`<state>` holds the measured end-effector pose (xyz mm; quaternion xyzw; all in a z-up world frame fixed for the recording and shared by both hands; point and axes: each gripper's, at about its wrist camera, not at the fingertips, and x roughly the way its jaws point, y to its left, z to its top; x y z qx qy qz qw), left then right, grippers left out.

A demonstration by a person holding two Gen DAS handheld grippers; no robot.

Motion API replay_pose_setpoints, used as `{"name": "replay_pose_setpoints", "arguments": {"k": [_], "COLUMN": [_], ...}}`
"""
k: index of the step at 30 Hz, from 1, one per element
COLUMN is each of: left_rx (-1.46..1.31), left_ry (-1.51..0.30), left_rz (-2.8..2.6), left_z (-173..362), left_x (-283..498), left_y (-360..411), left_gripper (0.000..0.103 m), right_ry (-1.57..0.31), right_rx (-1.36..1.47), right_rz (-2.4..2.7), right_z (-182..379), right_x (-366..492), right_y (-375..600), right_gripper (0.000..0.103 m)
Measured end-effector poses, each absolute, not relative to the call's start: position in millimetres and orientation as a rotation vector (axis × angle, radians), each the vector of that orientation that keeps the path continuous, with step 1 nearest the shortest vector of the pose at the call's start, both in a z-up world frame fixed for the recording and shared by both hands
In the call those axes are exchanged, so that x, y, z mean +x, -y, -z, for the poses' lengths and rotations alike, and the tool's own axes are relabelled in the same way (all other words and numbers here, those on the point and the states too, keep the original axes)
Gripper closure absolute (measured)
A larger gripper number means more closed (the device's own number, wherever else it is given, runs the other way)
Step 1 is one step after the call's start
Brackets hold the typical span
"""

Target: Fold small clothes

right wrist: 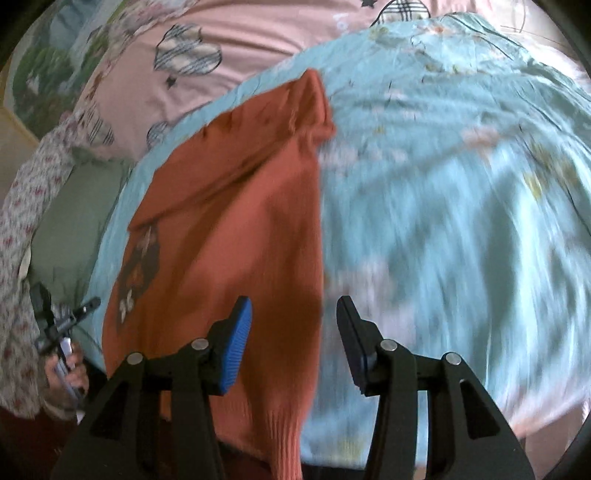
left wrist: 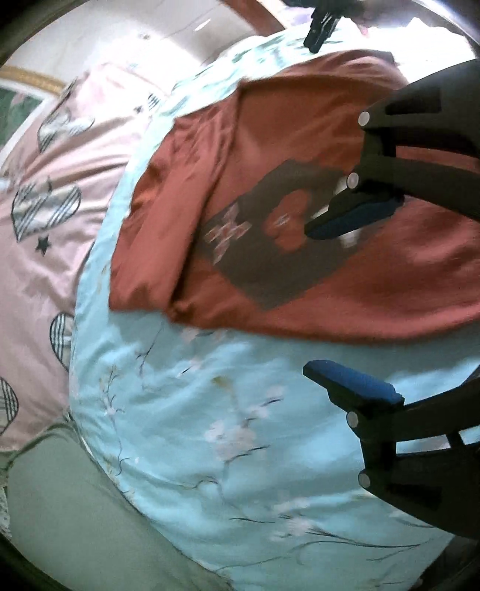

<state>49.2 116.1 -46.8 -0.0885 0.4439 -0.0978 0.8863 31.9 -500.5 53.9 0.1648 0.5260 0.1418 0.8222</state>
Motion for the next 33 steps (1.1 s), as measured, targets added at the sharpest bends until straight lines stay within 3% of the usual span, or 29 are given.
{"name": "replay_pose_setpoints", "arguments": {"k": [17,19,21,22,24,25,27,28,33], "left_rx": [-0.189,-0.215,-0.233,-0.228,-0.206,-0.198,-0.176,-0.172,-0.191], "left_ry": [-1.056,-1.077,-1.09,-1.09,-1.079,-1.076,-1.069,-1.066,-0.996], "left_rz": [0.282,0.324,0.339,0.331,0.321,0.322,0.327,0.337,0.363], "left_z": [90,96,101,103,103,102,99,98,79], "left_x": [-44,-45,-45,-45,-45,-45,-46,-47,-62], "left_y": [-120,-117,-114,-114,-112,-112,-111,-113,-133], "left_gripper": [0.034,0.035,0.041,0.045,0.05,0.058,0.08,0.098,0.098], "right_ry": [-1.169,-1.158,-1.153,-1.151,-1.144,-1.143,-1.141,-1.147,-1.157], "right_rx": [0.347,0.389,0.454,0.487,0.509,0.495,0.478,0.471,0.486], "right_rz": [-0.452,-0.449,-0.45,-0.457,-0.469,-0.477,-0.514,-0.531,-0.583], "right_z": [-32,-28,-25,-23,-23,-25,-28,-29,-24], "right_x": [-19,-18,-20,-21,-25,-28,-37,-44,-51], "right_y": [481,483,492,496,500,500,501,503,505], "right_gripper": [0.054,0.06,0.087,0.095,0.095,0.095,0.095,0.095,0.095]}}
